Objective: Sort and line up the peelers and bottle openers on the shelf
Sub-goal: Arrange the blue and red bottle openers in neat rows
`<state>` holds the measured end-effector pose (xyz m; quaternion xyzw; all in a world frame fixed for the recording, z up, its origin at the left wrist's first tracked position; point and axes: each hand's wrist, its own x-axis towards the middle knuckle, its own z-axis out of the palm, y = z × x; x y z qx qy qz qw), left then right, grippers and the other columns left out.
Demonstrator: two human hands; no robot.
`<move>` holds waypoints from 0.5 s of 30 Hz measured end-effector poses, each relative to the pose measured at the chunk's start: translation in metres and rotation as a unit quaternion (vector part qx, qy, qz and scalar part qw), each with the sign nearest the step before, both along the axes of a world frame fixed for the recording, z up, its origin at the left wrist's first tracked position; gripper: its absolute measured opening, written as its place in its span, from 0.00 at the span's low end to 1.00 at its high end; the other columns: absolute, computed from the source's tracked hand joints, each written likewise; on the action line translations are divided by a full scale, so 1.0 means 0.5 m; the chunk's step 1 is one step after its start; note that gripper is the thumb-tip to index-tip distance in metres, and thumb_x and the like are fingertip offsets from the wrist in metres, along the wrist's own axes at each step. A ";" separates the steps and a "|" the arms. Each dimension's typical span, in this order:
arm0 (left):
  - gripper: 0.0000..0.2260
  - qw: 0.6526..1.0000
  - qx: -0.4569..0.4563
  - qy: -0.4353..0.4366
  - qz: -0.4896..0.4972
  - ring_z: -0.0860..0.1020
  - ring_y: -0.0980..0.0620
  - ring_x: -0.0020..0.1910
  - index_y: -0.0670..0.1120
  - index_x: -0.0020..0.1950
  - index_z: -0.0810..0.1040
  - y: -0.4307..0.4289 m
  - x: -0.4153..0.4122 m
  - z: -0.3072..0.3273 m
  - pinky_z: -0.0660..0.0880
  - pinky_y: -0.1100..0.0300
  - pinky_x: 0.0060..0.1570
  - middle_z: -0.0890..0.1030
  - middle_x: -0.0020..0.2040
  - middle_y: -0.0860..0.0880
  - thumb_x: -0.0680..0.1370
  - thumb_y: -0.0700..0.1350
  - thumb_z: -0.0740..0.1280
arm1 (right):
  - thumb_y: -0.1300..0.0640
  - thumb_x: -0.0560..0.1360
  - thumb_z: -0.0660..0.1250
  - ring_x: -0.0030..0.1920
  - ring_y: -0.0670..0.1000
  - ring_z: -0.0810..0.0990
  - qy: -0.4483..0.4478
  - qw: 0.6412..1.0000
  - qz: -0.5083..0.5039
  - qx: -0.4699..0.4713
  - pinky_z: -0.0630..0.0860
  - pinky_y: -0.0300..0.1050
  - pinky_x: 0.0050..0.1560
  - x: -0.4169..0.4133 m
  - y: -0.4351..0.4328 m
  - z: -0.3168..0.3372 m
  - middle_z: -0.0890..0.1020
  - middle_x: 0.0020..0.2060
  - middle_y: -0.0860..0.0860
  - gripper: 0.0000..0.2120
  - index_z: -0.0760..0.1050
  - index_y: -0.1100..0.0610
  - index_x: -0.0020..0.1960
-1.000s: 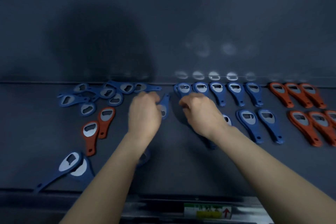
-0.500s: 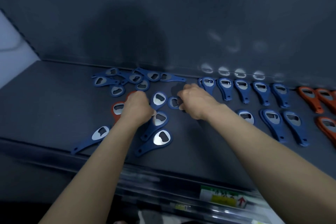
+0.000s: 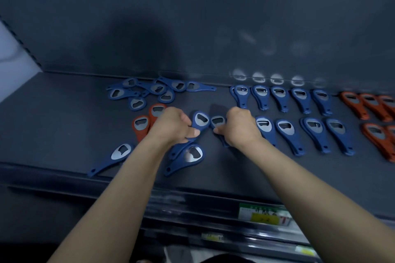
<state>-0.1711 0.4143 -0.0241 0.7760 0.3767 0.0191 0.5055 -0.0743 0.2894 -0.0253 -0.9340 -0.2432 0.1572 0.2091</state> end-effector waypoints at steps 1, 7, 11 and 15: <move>0.11 1.000 -0.008 -0.009 0.000 0.78 0.51 0.33 0.43 0.39 0.73 -0.010 0.009 -0.001 0.79 0.60 0.36 0.77 0.35 0.46 0.69 0.35 0.75 | 0.56 0.71 0.72 0.36 0.55 0.71 0.011 1.000 -0.013 0.009 0.62 0.41 0.26 0.002 -0.010 -0.001 0.69 0.32 0.53 0.19 0.62 0.58 0.32; 0.07 0.999 -0.050 0.003 -0.022 0.82 0.45 0.37 0.38 0.42 0.76 -0.067 0.050 -0.007 0.79 0.43 0.49 0.81 0.38 0.40 0.70 0.36 0.74 | 0.57 0.77 0.64 0.37 0.59 0.80 0.059 0.985 -0.076 0.142 0.78 0.48 0.34 0.007 -0.045 -0.005 0.80 0.36 0.59 0.14 0.75 0.69 0.43; 0.03 0.997 0.005 0.039 -0.064 0.82 0.44 0.37 0.41 0.40 0.79 -0.056 0.045 0.001 0.80 0.47 0.47 0.82 0.37 0.41 0.73 0.36 0.70 | 0.45 0.74 0.67 0.30 0.52 0.67 0.012 0.993 -0.074 0.093 0.57 0.41 0.24 -0.007 -0.034 -0.004 0.66 0.27 0.52 0.25 0.61 0.59 0.30; 0.12 0.953 0.253 0.123 -0.112 0.79 0.44 0.41 0.40 0.42 0.78 -0.019 0.003 0.019 0.75 0.52 0.39 0.81 0.38 0.44 0.68 0.47 0.76 | 0.49 0.71 0.71 0.44 0.59 0.75 -0.018 0.998 -0.052 0.025 0.65 0.42 0.34 -0.024 -0.010 -0.009 0.76 0.40 0.57 0.21 0.64 0.60 0.34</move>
